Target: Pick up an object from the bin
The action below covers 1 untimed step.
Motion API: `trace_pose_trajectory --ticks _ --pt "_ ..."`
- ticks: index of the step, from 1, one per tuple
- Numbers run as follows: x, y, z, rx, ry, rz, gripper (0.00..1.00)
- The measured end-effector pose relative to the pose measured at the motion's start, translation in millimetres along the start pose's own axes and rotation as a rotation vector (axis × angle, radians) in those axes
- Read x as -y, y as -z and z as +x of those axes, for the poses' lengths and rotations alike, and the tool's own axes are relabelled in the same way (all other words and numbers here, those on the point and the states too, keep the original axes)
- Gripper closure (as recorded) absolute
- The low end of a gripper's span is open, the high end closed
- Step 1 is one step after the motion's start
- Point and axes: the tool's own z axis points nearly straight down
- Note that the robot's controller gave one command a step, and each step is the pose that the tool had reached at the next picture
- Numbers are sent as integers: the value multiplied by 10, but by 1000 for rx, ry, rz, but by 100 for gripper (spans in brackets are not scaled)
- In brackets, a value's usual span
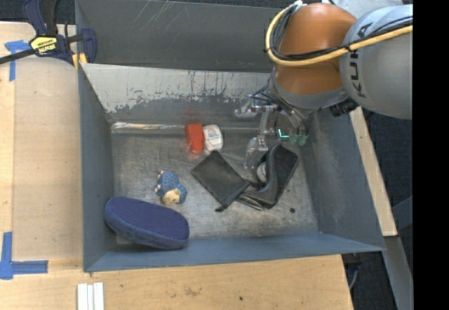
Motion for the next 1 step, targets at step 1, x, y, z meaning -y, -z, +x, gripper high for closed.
trace_pose_trajectory --ticks 1 --pt "438 -815 358 2 120 1 0"
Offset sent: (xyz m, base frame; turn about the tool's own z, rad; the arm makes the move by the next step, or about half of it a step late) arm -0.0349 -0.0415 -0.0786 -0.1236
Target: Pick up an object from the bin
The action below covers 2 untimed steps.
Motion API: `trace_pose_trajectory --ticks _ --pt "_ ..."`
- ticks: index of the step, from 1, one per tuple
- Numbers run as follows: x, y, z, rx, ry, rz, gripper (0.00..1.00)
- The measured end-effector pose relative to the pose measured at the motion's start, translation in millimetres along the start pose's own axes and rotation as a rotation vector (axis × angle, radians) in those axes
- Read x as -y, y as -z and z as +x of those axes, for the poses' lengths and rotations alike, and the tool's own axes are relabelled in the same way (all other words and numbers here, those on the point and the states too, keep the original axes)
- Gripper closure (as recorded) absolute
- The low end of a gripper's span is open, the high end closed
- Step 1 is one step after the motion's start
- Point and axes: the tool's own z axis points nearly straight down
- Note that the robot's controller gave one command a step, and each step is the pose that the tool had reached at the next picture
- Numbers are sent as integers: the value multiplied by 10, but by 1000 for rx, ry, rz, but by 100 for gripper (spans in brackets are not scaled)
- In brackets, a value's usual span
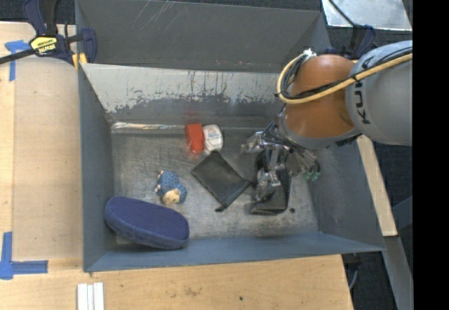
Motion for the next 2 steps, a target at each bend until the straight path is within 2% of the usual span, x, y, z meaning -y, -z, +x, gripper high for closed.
trace_pose_trajectory --ticks 1,2 --pt "-22 42 -31 8 1 -1 100" --pt "-310 1523 133 12 417 3 100"
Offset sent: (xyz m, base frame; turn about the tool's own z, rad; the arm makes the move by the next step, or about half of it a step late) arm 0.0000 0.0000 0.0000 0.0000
